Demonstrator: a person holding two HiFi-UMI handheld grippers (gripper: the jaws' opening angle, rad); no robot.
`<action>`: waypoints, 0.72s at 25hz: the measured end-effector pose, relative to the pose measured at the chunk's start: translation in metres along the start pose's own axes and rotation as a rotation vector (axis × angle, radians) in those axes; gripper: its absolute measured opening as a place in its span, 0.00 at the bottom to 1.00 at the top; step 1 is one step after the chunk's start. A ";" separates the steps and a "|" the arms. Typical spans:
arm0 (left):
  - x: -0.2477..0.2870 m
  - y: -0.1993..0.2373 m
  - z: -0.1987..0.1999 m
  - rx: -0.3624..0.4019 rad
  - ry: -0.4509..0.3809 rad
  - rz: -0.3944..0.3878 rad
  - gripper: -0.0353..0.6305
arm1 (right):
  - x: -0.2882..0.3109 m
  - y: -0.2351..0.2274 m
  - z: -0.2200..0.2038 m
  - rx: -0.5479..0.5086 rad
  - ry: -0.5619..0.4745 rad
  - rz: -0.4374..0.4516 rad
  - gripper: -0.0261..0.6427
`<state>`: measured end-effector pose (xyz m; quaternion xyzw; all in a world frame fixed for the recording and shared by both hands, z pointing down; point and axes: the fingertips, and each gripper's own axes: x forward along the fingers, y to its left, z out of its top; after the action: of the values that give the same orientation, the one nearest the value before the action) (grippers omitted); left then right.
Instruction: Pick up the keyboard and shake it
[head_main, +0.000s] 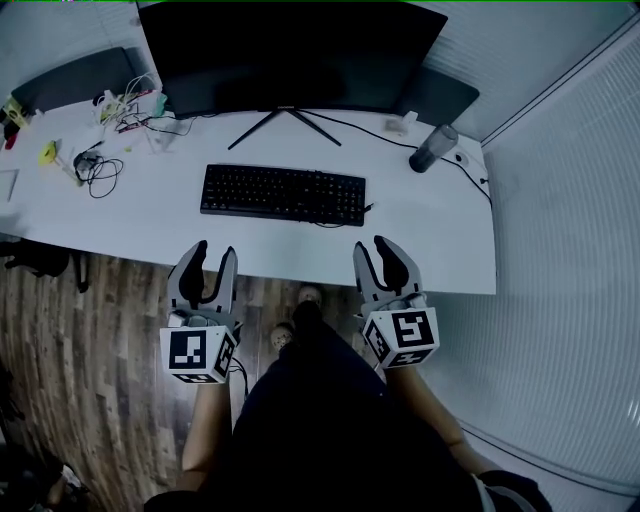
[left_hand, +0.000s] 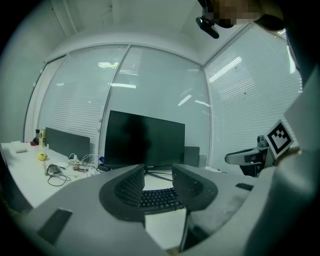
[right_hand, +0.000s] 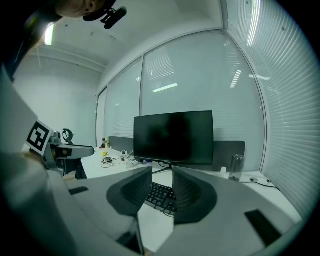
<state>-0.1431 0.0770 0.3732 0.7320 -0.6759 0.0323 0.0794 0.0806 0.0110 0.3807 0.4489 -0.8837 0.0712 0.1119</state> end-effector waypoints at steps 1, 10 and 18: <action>0.003 0.003 -0.002 -0.003 0.003 0.001 0.28 | 0.003 -0.002 -0.001 0.002 0.003 -0.004 0.22; 0.037 0.028 -0.008 0.005 0.032 0.003 0.28 | 0.052 -0.019 -0.008 0.020 -0.001 -0.026 0.22; 0.106 0.060 -0.031 0.001 0.113 -0.032 0.29 | 0.104 -0.063 -0.047 0.024 0.105 -0.061 0.22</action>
<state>-0.1919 -0.0262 0.4247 0.7398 -0.6584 0.0726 0.1178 0.0788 -0.0964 0.4551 0.4726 -0.8616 0.1019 0.1547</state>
